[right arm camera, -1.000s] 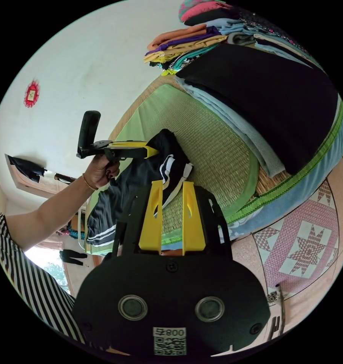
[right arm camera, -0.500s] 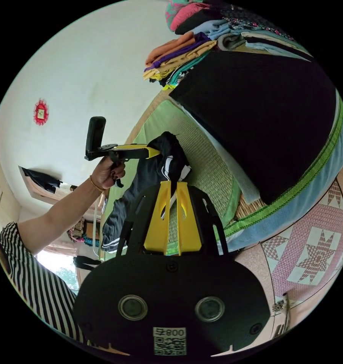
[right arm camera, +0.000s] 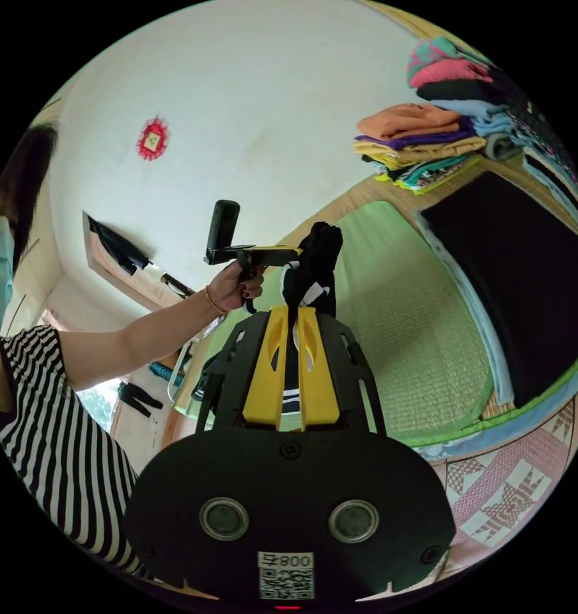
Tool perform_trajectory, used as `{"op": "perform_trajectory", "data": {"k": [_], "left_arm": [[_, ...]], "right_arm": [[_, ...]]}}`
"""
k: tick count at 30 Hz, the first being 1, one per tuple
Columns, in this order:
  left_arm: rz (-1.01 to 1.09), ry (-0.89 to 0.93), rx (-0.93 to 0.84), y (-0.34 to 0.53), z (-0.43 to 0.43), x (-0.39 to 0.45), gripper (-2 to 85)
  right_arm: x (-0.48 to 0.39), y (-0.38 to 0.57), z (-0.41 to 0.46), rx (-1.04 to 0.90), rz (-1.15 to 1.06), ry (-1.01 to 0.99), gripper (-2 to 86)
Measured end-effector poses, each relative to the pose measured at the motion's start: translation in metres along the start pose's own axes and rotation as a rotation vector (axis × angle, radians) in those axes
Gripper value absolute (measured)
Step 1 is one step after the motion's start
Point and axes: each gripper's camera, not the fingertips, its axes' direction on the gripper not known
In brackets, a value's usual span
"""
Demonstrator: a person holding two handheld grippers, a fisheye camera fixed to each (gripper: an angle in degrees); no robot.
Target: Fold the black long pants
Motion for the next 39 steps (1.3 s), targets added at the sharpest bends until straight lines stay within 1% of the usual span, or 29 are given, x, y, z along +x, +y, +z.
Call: {"op": "perform_trajectory", "data": {"k": [6,8,12,17,22,24,26,28,30,34,36,38,39], "left_arm": [[-0.02,0.005,0.129,0.087,-0.046,-0.005,2.8],[-0.056,0.003,0.179,0.132,-0.061,-0.011,2.8],[-0.143,-0.002,0.232,0.203,-0.073,-0.025,2.8],[-0.327,0.028,0.276,0.307,-0.062,-0.057,3.3],[-0.498,0.033,0.248,0.385,-0.037,-0.084,4.7],[-0.565,0.024,0.272,0.413,-0.032,-0.09,5.3],[-0.628,-0.006,0.35,0.447,-0.031,-0.09,5.9],[-0.652,-0.025,0.395,0.465,-0.03,-0.084,6.0],[-0.619,-0.011,0.434,0.472,-0.025,-0.073,6.0],[-0.529,0.013,0.368,0.466,0.011,-0.053,5.1],[-0.544,-0.02,0.306,0.469,0.029,-0.054,4.4],[-0.605,-0.115,0.197,0.482,0.05,-0.06,3.0],[-0.614,-0.111,0.199,0.486,0.053,-0.061,2.7]], "right_arm": [[-0.092,-0.029,0.045,-0.095,-0.154,-0.09,2.6],[-0.127,-0.038,0.072,-0.152,-0.204,-0.132,2.5],[-0.172,-0.046,0.122,-0.255,-0.272,-0.154,2.5],[-0.217,-0.047,0.2,-0.421,-0.32,-0.157,2.5],[-0.243,-0.043,0.262,-0.571,-0.343,-0.131,2.8],[-0.252,-0.039,0.282,-0.627,-0.363,-0.107,3.1],[-0.266,-0.034,0.307,-0.702,-0.391,-0.091,3.8],[-0.276,-0.031,0.323,-0.75,-0.407,-0.094,4.6],[-0.289,-0.028,0.333,-0.774,-0.443,-0.081,5.5],[-0.318,-0.032,0.351,-0.803,-0.505,-0.028,6.1],[-0.328,-0.035,0.354,-0.808,-0.527,-0.014,6.2],[-0.337,-0.041,0.354,-0.812,-0.536,-0.021,6.0],[-0.338,-0.043,0.354,-0.815,-0.535,-0.026,5.9]]}}
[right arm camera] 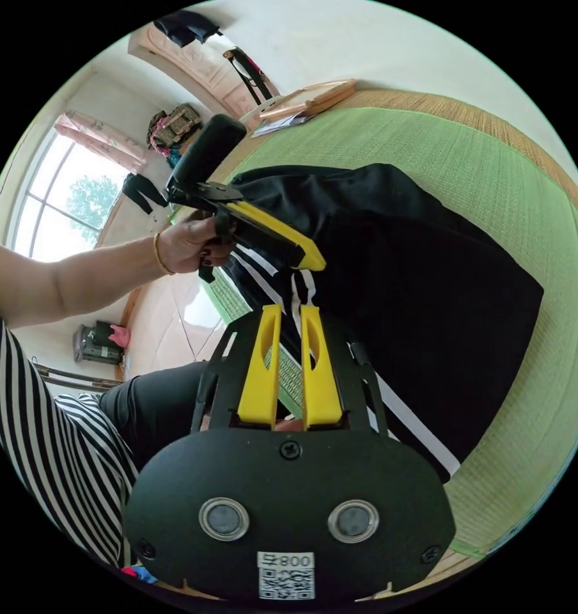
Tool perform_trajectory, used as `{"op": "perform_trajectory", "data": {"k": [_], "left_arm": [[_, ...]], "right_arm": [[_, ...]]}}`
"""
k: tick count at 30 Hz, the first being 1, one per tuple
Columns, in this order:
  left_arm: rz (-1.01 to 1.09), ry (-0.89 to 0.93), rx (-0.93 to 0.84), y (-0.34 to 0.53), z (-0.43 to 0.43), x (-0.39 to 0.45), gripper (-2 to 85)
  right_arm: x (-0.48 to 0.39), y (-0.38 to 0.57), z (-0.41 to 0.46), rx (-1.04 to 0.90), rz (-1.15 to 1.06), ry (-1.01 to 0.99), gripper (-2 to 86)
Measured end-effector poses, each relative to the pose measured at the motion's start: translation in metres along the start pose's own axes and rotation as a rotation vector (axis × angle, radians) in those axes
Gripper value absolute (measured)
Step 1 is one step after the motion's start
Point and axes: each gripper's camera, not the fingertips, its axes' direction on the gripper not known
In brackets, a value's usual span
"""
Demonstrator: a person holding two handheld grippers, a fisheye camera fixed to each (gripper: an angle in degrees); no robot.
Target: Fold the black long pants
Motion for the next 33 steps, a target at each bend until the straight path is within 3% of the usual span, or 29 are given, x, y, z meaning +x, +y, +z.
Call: {"op": "perform_trajectory", "data": {"k": [7,12,15,17,24,29,33], "left_arm": [[0.002,0.024,0.087,0.021,0.006,-0.008,1.5],[-0.016,-0.024,0.17,0.019,0.016,-0.01,0.9],[-0.085,-0.158,0.107,0.019,0.039,-0.022,0.4],[-0.136,-0.079,0.143,0.024,0.047,-0.028,0.3],[-0.163,-0.105,0.17,0.036,0.068,-0.024,0.9],[-0.046,-0.056,0.223,0.038,0.081,0.011,3.8],[0.053,0.001,0.159,0.033,0.117,0.044,6.8]], "right_arm": [[0.0,-0.018,-0.019,0.115,0.022,-0.044,1.6],[0.011,-0.038,0.022,0.023,0.031,-0.076,0.3],[0.012,-0.039,0.034,0.032,0.032,-0.089,0.2],[0.012,-0.039,0.032,0.026,0.028,-0.084,0.1],[0.027,-0.005,0.016,0.048,0.058,-0.087,0.3],[0.081,0.07,-0.044,0.212,0.278,-0.026,2.1],[0.132,0.125,-0.054,0.215,0.469,0.032,3.6]]}}
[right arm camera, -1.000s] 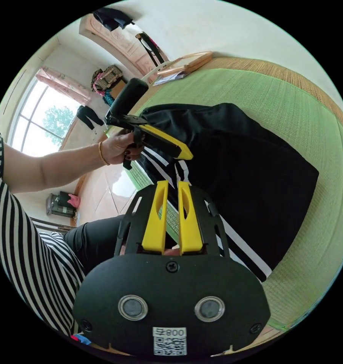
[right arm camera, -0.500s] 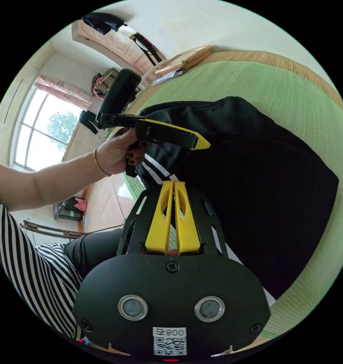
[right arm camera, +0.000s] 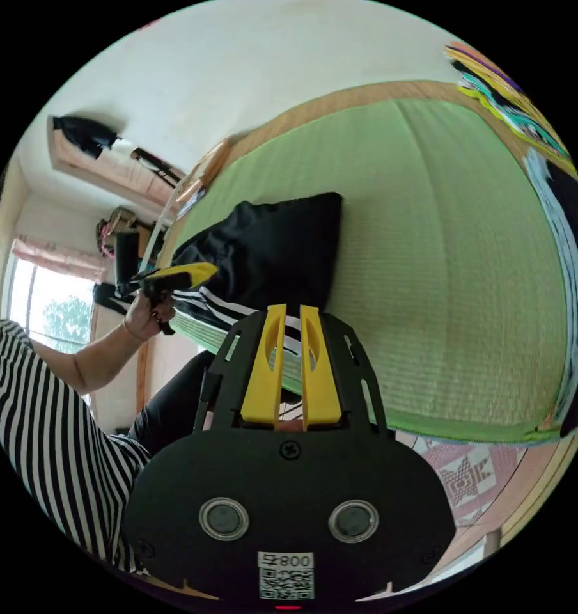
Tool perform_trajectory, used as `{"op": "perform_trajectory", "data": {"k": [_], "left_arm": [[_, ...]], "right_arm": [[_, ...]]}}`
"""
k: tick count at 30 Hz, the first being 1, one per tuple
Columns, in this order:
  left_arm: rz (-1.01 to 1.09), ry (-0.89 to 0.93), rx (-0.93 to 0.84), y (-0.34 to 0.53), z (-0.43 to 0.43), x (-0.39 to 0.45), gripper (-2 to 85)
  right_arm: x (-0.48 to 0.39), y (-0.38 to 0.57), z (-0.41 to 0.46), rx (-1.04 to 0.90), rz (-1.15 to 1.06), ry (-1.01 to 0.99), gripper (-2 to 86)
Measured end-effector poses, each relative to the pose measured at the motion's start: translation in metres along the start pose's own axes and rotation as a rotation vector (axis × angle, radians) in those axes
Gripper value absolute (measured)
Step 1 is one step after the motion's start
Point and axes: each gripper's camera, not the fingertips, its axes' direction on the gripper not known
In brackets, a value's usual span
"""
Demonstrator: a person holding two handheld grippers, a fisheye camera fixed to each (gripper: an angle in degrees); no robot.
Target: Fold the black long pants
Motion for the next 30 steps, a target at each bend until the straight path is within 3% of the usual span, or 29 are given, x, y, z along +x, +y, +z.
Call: {"op": "perform_trajectory", "data": {"k": [6,11,16,20,25,30], "left_arm": [[0.127,0.023,-0.125,-0.006,0.077,0.055,10.7],[0.245,-0.225,-0.204,-0.007,0.129,0.103,13.7],[0.255,-0.386,-0.202,-0.001,0.151,0.122,9.3],[0.232,-0.399,-0.186,0.004,0.16,0.125,4.6],[0.25,-0.411,-0.159,0.012,0.169,0.134,3.2],[0.286,-0.423,-0.145,0.021,0.179,0.139,2.8]], "right_arm": [[0.054,0.018,0.024,-0.056,0.09,-0.097,4.2],[0.092,0.026,0.036,-0.041,0.128,-0.281,3.3],[0.114,0.032,0.042,-0.037,0.124,-0.364,2.9],[0.129,0.028,0.035,-0.026,0.095,-0.332,3.8],[0.161,0.002,0.019,0.049,0.098,-0.296,6.3],[0.182,-0.053,0.041,0.001,0.098,-0.314,7.9]]}}
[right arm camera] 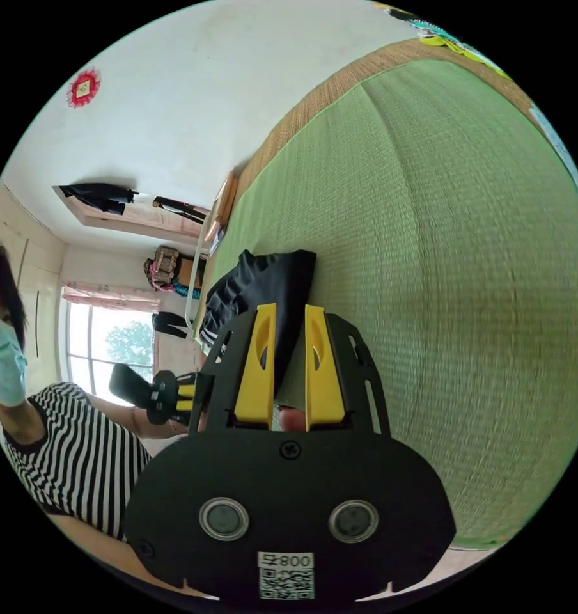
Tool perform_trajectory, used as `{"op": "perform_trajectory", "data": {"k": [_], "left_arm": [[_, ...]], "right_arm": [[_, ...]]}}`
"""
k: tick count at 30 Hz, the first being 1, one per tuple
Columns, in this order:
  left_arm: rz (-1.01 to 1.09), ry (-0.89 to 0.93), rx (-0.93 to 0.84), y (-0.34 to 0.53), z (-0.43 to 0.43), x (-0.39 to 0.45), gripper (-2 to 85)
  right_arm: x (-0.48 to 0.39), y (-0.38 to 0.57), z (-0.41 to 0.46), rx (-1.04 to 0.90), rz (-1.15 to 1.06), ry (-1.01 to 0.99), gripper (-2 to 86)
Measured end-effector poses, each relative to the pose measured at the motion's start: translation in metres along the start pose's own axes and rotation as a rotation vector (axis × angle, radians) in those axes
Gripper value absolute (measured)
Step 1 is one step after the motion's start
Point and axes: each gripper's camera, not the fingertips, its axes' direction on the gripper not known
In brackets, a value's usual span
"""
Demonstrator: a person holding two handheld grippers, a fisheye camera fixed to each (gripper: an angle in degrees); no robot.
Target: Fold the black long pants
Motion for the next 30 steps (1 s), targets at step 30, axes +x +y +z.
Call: {"op": "perform_trajectory", "data": {"k": [30], "left_arm": [[0.054,0.042,0.098,0.088,0.102,-0.052,2.5]], "right_arm": [[-0.008,-0.071,-0.035,-0.03,0.132,-0.095,3.3]]}}
